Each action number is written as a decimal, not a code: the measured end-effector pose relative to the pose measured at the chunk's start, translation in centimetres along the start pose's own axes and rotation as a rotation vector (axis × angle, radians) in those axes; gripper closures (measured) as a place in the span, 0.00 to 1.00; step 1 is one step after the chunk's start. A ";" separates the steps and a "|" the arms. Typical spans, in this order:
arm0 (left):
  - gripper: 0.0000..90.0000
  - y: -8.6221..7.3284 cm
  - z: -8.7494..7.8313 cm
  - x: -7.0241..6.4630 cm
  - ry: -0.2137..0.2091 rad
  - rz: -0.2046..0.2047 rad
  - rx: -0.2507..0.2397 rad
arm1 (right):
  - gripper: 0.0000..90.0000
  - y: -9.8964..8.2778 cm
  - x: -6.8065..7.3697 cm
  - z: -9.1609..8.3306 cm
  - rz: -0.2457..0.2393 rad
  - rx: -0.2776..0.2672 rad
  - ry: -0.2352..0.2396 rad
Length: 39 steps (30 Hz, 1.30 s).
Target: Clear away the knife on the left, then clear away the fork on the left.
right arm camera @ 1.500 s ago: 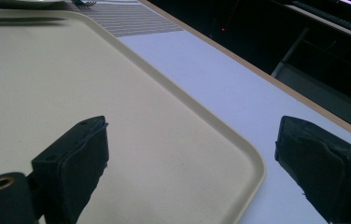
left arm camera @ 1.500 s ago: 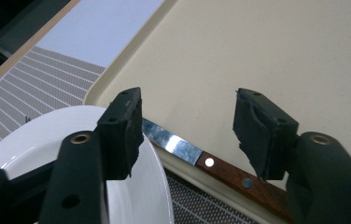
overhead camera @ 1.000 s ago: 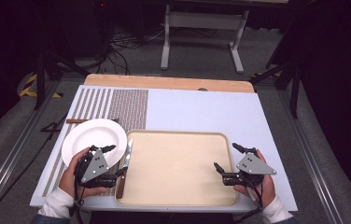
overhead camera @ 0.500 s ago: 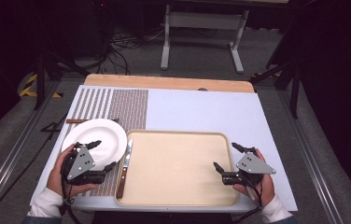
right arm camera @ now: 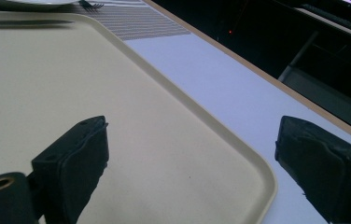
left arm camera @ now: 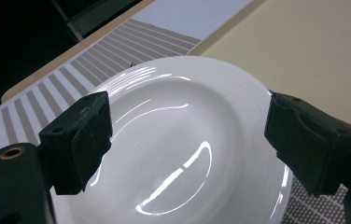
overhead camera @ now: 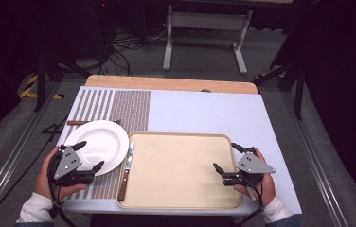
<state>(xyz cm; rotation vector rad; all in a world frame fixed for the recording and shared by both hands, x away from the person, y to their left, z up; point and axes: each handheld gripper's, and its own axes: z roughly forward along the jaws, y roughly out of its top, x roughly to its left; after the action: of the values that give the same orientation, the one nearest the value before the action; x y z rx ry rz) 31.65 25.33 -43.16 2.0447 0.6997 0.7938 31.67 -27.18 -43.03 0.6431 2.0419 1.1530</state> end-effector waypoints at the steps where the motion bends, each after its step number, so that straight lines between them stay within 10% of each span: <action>1: 0.17 -0.1 -0.1 0.1 0.008 -0.009 0.002 | 0.12 0.1 0.0 0.1 0.000 -0.005 0.005; 39: 0.20 -1.4 -0.3 5.2 0.015 -0.158 -0.004 | 0.12 -0.7 0.1 -0.7 0.020 0.026 -0.001</action>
<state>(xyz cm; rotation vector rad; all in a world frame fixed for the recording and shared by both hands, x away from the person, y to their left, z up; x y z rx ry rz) 34.55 29.90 -42.68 1.9542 0.8565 0.7193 31.04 -27.82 -43.42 0.6778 2.0567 1.1390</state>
